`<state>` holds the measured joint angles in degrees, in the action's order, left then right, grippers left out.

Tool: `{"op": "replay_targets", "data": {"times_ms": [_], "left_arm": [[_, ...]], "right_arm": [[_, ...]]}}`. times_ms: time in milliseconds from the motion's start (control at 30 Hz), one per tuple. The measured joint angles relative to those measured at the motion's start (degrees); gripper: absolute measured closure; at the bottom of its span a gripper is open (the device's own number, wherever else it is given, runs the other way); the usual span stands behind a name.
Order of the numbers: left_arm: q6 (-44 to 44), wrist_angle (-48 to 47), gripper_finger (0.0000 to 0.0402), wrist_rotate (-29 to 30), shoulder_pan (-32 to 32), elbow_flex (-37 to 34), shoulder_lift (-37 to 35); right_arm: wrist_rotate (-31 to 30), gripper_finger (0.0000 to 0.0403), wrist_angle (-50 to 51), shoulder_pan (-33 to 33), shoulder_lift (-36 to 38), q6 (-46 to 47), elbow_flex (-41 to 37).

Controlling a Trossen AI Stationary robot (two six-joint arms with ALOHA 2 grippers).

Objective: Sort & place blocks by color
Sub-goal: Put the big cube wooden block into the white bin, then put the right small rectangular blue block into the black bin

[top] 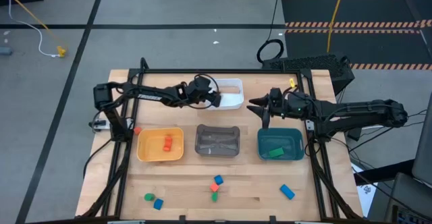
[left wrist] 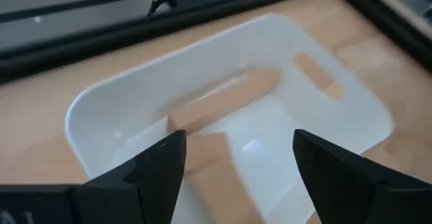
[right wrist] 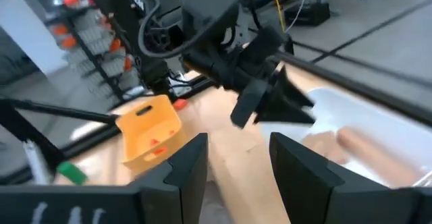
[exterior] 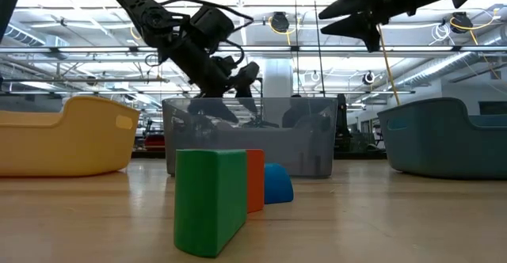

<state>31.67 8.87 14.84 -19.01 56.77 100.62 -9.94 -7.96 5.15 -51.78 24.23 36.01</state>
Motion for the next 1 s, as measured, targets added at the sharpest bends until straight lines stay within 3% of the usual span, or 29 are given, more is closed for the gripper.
{"op": "replay_targets", "data": {"times_ms": [100,367,667,800,1000], "left_arm": [[-1.2,3.0,0.0144,-1.3,0.2,0.0,-0.5],[-6.2,10.5,0.0213,-11.4,1.5,0.1,-5.2],[-7.4,11.7,0.0257,-23.9,5.6,0.0,-7.4],[-9.3,12.8,0.0259,-25.4,9.0,0.0,-7.4],[-11.0,15.5,0.0259,-25.5,13.2,0.0,-7.4]], "right_arm": [[2.6,0.0252,0.5,0.0,0.2,3.5,0.0],[14.9,0.0252,0.9,-1.7,0.1,6.0,0.0],[13.0,0.0252,-1.1,-2.3,0.1,11.4,0.0],[15.0,0.0252,-1.2,-2.6,0.1,15.3,0.0],[16.1,0.0252,0.8,-3.3,0.1,9.5,0.0]]}}
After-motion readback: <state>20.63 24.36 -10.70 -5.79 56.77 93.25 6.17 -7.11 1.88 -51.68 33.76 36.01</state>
